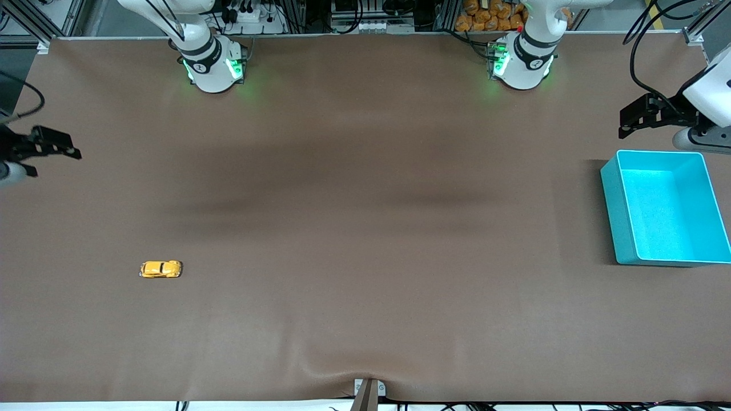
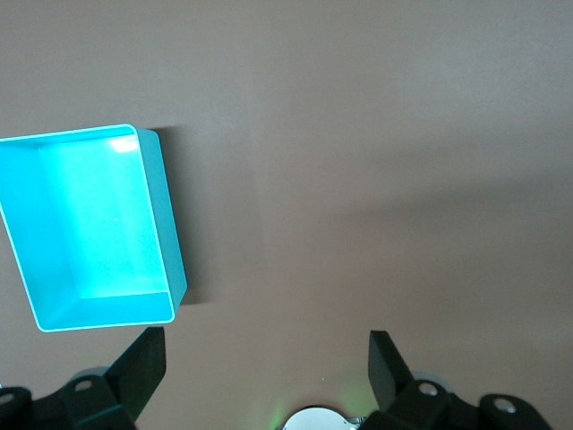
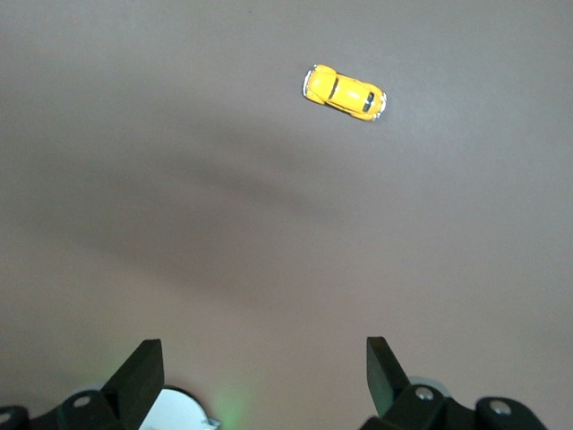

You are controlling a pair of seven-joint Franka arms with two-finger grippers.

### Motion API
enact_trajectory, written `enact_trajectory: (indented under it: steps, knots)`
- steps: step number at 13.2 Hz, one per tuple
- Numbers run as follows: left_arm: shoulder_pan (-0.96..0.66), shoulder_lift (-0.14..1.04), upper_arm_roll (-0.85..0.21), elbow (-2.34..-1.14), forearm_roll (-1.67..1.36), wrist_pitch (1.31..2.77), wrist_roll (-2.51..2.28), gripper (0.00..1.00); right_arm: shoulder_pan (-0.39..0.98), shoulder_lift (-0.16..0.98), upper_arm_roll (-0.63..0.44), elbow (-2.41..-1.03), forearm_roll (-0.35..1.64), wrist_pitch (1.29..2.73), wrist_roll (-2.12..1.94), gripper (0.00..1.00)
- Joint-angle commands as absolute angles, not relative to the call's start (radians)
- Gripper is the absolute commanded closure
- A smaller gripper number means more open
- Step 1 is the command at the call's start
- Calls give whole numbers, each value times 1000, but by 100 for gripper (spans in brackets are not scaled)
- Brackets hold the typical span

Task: Wind and store yellow beetle car
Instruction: 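Reach the right gripper down over the yellow toy car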

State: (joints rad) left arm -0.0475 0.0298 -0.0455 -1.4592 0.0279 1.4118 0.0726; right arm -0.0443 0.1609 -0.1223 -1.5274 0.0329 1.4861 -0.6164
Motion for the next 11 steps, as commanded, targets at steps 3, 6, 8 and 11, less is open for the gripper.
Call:
enact_trajectory:
  steps: [3, 6, 8, 11]
  knots:
    - [-43, 15, -46, -1479, 28, 1405, 71, 0, -80, 296, -110, -1491, 31, 1632, -950, 0]
    - [-41, 15, -44, -1477, 28, 1405, 69, 0, -100, 394, -110, -1494, 34, 1725, -1101, 0]
    - [-44, 15, -44, -1477, 29, 1405, 71, 0, -100, 449, -110, -1496, 37, 1791, -1227, 0]
    - [-43, 17, -46, -1480, 29, 1407, 69, 0, -92, 520, -110, -1500, 37, 1909, -1464, 0]
